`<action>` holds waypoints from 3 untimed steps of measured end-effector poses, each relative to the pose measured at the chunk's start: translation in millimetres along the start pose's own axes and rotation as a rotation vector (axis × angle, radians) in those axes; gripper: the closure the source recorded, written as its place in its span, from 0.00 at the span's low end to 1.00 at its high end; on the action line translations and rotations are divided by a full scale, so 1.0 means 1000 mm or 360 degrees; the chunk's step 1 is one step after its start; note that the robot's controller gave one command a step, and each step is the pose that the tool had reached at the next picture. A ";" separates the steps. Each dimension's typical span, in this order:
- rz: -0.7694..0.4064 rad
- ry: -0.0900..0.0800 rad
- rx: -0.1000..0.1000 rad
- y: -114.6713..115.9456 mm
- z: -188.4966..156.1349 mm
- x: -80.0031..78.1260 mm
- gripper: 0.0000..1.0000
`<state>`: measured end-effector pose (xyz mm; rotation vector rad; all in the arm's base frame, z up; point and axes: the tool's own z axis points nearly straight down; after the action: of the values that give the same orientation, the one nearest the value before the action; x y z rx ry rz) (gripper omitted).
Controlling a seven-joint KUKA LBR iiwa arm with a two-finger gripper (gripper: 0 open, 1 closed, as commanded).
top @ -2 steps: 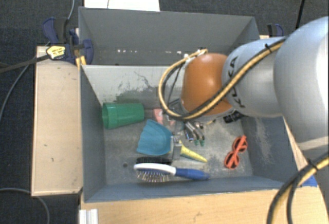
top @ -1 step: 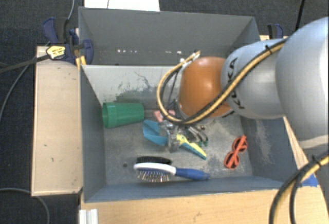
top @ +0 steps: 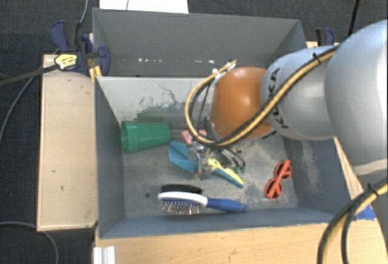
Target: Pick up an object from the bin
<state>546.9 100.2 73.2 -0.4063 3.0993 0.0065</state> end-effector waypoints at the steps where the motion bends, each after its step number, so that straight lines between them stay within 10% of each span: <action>1: 0.0007 0.0021 0.0000 0.001 -0.043 0.003 1.00; 3: -0.0023 0.0002 0.0001 -0.003 -0.118 -0.017 1.00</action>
Offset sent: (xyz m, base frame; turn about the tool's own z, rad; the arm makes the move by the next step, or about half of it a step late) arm 0.0229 0.0000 0.1357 -0.0264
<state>562.3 100.5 191.5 -0.4287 3.0971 0.0050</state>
